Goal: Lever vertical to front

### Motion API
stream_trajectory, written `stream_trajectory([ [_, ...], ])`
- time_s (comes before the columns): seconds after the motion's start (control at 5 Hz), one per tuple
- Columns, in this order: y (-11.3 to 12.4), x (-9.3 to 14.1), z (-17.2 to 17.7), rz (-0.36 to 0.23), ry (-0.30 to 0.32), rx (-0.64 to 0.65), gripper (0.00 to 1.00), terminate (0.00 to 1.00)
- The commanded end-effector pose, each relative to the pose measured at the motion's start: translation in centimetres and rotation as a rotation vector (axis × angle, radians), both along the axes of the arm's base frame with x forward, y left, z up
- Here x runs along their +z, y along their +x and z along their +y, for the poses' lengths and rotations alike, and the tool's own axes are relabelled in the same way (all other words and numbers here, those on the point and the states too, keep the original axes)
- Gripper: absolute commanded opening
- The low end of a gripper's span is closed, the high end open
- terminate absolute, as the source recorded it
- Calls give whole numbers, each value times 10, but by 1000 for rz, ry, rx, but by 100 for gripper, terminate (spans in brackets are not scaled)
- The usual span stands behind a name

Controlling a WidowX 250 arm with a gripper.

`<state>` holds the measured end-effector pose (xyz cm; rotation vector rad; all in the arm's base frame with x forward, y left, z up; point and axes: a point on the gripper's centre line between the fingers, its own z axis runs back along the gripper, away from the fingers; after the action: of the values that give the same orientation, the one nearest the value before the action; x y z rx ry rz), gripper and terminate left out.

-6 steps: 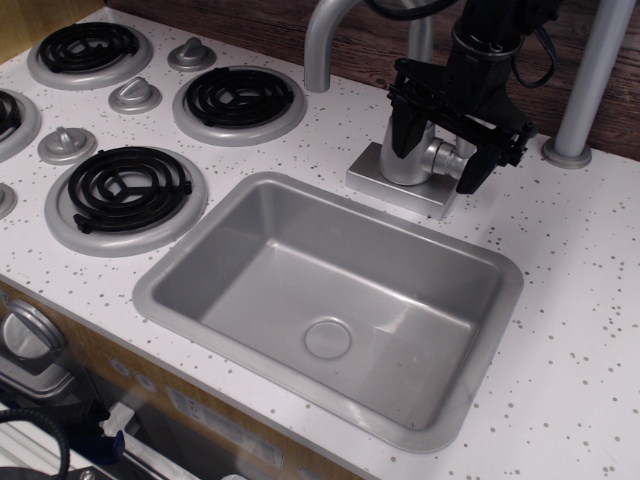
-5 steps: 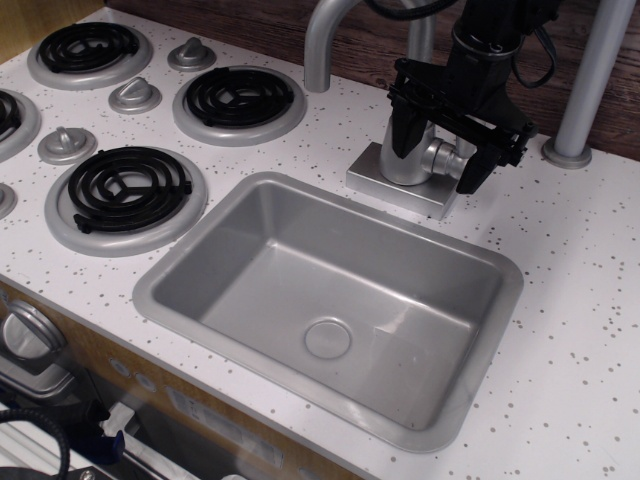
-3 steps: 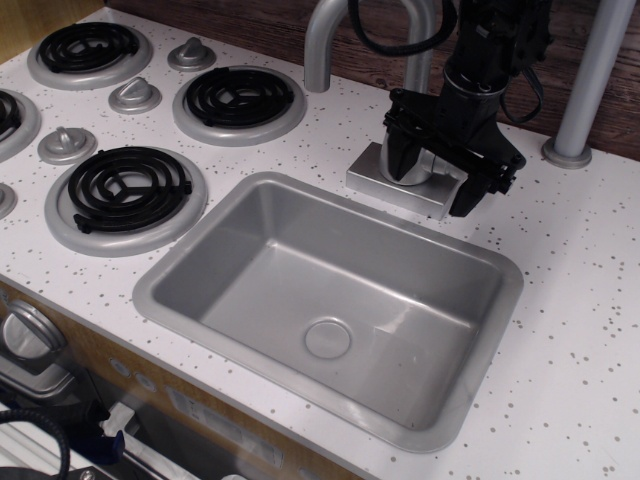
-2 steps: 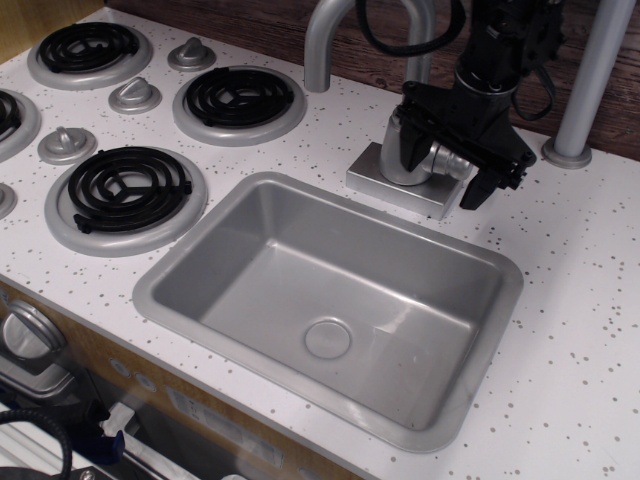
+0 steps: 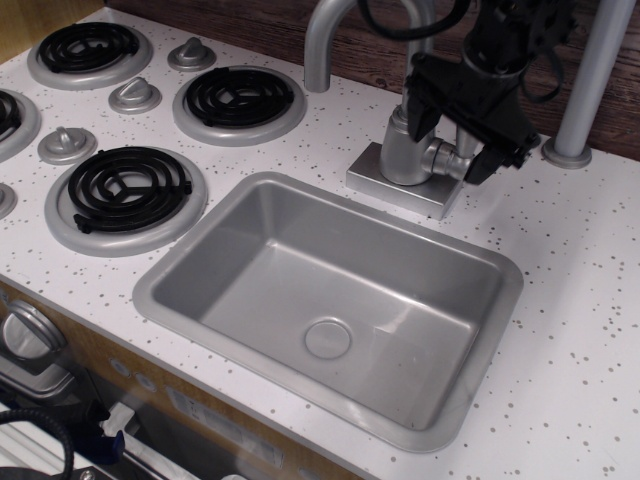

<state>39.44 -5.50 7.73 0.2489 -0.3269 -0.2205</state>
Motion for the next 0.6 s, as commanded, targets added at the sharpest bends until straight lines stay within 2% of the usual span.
stream_trajectory([
  [0.0,16,32,-4,-67,-18,-35,100,0],
  [0.4,26,28,-4,-59,-39,-58,100,0],
])
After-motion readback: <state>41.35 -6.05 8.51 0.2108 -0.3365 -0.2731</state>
